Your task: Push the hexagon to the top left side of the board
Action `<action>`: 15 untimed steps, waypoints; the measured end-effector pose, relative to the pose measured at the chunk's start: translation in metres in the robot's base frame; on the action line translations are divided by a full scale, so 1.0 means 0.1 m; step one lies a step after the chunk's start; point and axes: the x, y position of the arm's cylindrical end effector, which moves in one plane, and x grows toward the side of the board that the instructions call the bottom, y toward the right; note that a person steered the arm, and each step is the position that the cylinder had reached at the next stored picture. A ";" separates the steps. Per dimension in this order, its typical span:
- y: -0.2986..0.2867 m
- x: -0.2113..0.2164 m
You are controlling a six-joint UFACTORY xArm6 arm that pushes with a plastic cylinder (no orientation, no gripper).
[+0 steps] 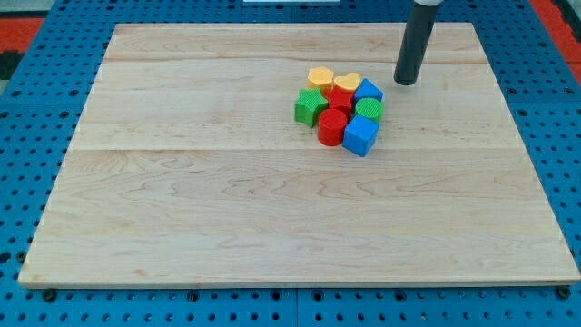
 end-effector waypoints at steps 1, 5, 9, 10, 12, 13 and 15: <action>-0.03 -0.04; -1.38 0.20; -2.86 -1.14; -2.70 -1.27; -4.17 -1.27; -4.19 -1.28; -4.63 -1.24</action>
